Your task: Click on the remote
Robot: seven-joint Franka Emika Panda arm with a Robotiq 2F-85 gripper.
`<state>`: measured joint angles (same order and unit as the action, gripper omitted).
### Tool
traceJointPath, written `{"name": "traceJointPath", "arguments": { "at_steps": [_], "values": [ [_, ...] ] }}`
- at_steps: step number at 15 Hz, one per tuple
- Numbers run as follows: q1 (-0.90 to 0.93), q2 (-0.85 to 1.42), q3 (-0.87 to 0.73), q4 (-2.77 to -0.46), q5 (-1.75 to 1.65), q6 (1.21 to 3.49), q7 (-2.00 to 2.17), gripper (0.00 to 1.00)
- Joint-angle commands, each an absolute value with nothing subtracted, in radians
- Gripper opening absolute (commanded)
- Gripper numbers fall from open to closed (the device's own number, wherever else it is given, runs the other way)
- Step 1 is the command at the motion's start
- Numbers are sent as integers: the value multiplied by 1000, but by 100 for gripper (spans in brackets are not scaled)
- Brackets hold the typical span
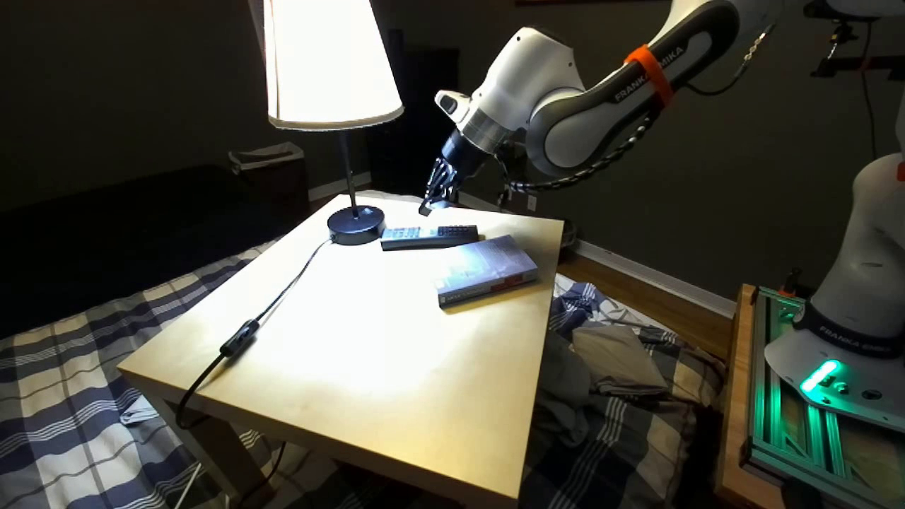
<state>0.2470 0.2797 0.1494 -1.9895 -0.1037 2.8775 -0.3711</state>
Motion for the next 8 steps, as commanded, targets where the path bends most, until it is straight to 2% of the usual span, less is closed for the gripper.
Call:
{"name": "traceJointPath", "arguments": {
  "at_steps": [1,8],
  "values": [
    [228,300,164,-1973,-155,2862,-339,0],
    [226,312,162,-1971,-186,2858,-339,0]
  ]
}}
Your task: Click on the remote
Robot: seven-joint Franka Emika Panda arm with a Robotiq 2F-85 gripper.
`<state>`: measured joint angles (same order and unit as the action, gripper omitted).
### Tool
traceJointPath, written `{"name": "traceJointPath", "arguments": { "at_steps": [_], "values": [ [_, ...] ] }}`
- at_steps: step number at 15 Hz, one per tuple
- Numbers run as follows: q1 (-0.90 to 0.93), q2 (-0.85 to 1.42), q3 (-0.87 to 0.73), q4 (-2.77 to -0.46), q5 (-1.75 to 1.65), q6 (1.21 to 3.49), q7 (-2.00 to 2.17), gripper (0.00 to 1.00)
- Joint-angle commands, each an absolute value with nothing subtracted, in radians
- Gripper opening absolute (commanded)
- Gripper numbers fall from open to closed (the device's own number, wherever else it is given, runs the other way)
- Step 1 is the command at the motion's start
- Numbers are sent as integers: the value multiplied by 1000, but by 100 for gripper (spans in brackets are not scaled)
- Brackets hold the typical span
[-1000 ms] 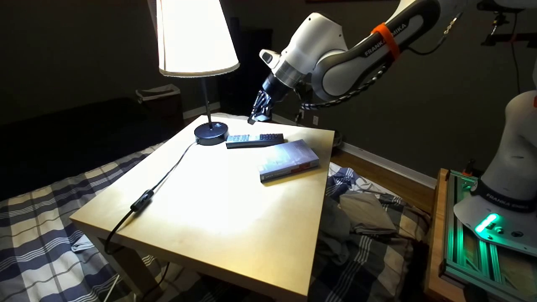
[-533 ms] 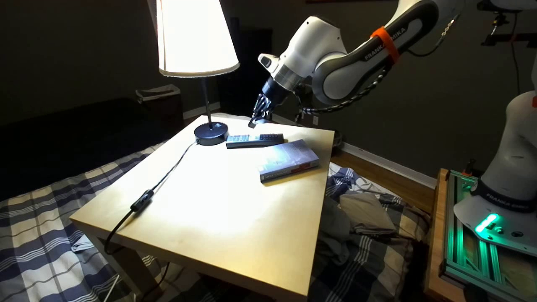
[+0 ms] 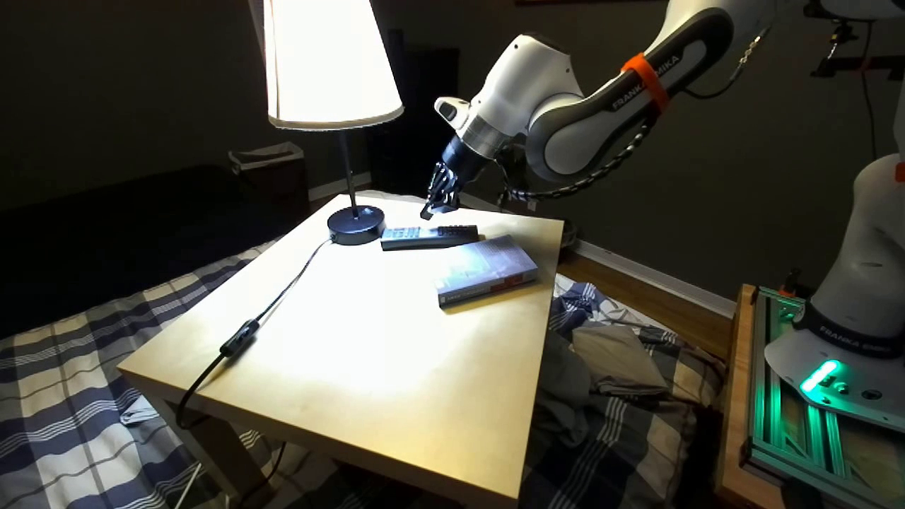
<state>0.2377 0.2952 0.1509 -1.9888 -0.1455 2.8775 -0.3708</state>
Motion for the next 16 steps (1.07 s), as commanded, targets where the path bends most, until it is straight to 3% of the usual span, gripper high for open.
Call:
{"name": "traceJointPath", "arguments": {
  "at_steps": [1,16],
  "values": [
    [226,313,162,-1971,-189,2858,-339,0],
    [232,336,151,-1970,-236,2851,-330,0]
  ]
}}
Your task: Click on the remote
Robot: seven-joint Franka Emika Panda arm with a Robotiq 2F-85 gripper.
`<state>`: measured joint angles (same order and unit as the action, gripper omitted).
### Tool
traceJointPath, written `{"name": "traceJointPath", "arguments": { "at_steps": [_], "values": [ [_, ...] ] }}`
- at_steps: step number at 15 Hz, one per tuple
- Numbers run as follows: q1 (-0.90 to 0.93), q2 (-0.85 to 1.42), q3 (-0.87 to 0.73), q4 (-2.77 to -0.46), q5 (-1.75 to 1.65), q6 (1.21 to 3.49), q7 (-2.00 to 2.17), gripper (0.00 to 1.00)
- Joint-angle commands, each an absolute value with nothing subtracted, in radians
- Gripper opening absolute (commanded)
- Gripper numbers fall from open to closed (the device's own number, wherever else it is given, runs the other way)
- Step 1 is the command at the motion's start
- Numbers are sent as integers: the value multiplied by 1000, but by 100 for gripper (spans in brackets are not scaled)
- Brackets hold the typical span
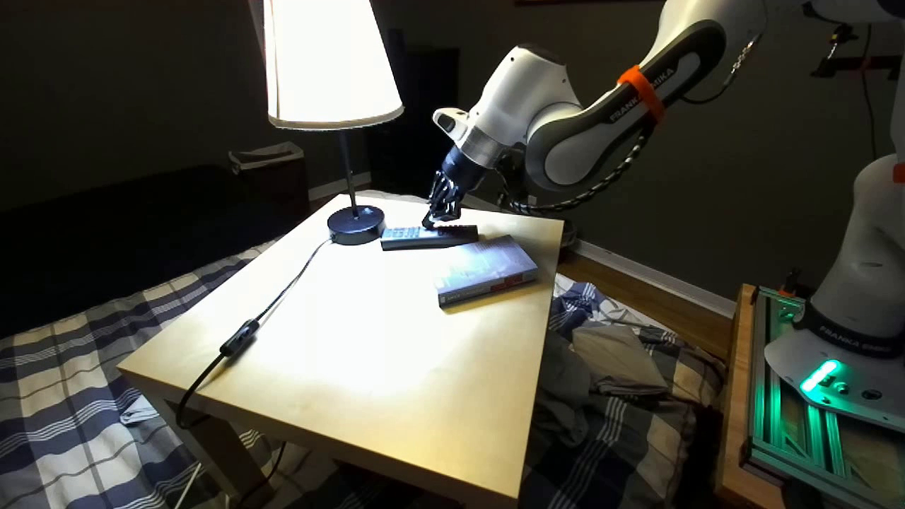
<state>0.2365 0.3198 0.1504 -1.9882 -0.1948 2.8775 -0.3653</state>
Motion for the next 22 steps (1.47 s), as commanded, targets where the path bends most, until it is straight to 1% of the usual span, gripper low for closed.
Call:
{"name": "traceJointPath", "arguments": {
  "at_steps": [1,13,22],
  "values": [
    [234,338,149,-1971,-242,2852,-328,0],
    [242,369,109,-1980,-346,2849,-302,0],
    [237,383,114,-1977,-347,2841,-306,0]
  ]
}}
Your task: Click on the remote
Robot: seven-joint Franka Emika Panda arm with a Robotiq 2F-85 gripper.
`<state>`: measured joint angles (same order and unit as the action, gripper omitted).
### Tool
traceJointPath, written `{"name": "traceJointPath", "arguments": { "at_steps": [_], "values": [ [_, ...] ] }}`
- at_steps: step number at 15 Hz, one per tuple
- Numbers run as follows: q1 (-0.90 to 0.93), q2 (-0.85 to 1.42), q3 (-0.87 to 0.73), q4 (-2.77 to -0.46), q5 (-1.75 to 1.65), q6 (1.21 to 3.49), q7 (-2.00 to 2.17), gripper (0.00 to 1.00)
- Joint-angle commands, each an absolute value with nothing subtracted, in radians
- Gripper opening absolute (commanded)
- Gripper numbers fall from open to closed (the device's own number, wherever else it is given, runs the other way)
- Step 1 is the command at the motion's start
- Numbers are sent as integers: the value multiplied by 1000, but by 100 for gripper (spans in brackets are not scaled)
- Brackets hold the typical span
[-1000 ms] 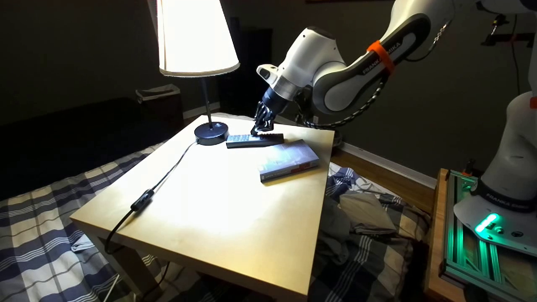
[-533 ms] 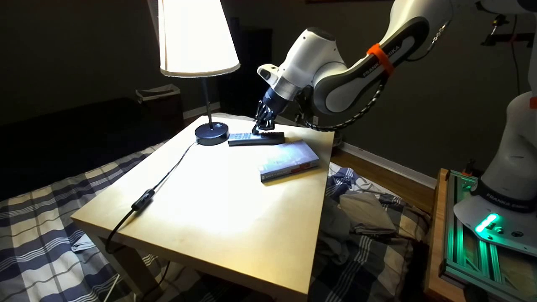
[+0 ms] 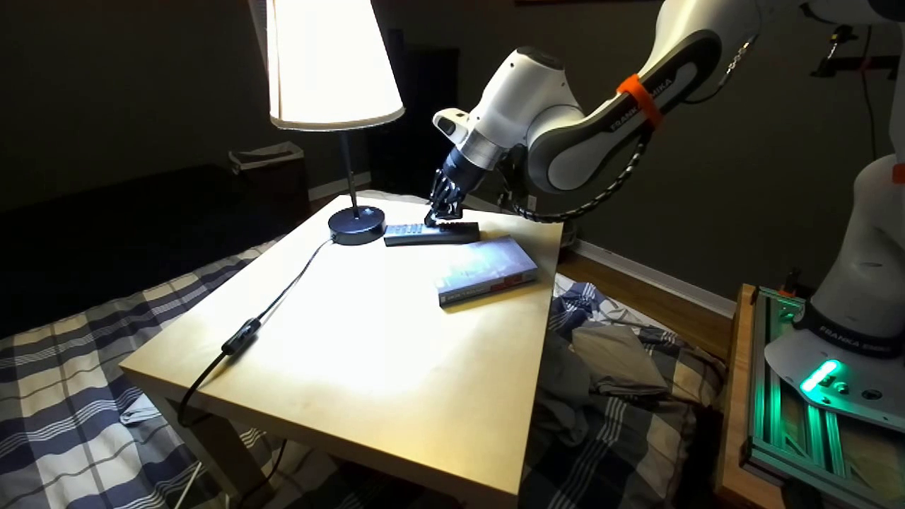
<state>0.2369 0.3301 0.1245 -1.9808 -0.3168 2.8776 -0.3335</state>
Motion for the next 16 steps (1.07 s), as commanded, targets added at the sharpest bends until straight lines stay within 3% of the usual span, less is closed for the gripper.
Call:
{"name": "traceJointPath", "arguments": {
  "at_steps": [1,14,15,16],
  "values": [
    [236,383,114,-1975,-345,2840,-306,0],
    [179,199,211,-1989,-175,2706,-327,0],
    [176,173,211,-1993,-165,2670,-329,26],
    [174,150,210,-1994,-159,2634,-335,27]
  ]
}}
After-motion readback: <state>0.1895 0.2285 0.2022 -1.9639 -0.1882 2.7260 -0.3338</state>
